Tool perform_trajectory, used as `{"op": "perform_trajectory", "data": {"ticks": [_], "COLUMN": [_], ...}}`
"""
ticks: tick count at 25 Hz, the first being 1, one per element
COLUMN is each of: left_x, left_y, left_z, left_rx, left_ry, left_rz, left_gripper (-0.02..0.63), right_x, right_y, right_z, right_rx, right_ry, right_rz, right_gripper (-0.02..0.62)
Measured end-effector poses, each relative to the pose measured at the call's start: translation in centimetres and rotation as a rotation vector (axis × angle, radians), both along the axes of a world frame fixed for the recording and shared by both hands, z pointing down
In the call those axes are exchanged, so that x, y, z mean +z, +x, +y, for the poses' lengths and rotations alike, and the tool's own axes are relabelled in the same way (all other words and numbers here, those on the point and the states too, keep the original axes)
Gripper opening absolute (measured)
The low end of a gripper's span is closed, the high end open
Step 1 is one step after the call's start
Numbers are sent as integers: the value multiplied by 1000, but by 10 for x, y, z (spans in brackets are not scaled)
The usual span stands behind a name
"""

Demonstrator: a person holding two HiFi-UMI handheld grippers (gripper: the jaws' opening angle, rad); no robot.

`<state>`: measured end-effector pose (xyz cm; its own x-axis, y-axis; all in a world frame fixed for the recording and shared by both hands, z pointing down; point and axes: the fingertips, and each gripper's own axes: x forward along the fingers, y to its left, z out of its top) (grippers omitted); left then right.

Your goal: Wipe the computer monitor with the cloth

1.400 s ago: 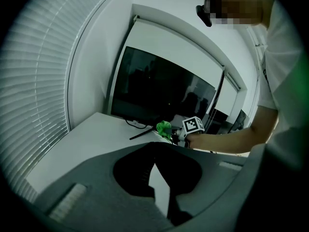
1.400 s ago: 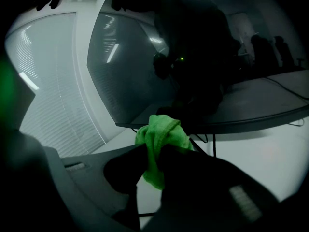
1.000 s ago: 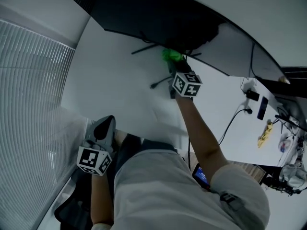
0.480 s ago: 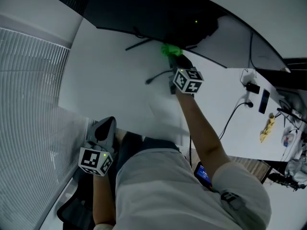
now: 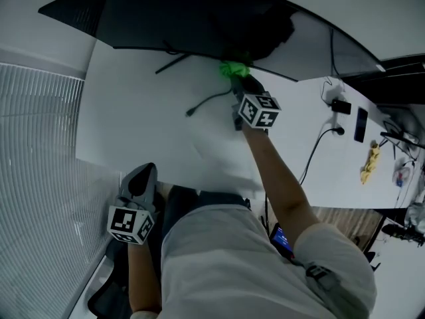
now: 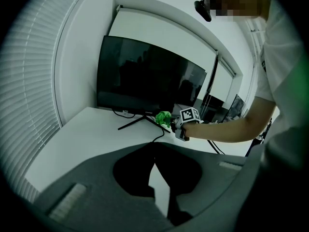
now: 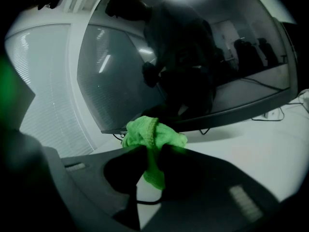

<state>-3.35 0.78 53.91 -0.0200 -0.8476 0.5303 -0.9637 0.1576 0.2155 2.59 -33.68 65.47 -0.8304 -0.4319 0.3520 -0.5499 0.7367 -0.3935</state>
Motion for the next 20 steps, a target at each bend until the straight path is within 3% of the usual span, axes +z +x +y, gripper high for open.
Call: {"op": "perform_trajectory", "data": {"ticks": [20], "left_x": [-10], "left_y": [54], "left_z": [-53], "left_rx": [164], "left_ry": [-7], "left_rz": [-32], "left_gripper": [8], "right_x": [-6], "right_y": [120], "right_z": [-44], "right_rx": [162], "right_ry": [-33], "right_rz": [-34], "right_gripper": [80]}}
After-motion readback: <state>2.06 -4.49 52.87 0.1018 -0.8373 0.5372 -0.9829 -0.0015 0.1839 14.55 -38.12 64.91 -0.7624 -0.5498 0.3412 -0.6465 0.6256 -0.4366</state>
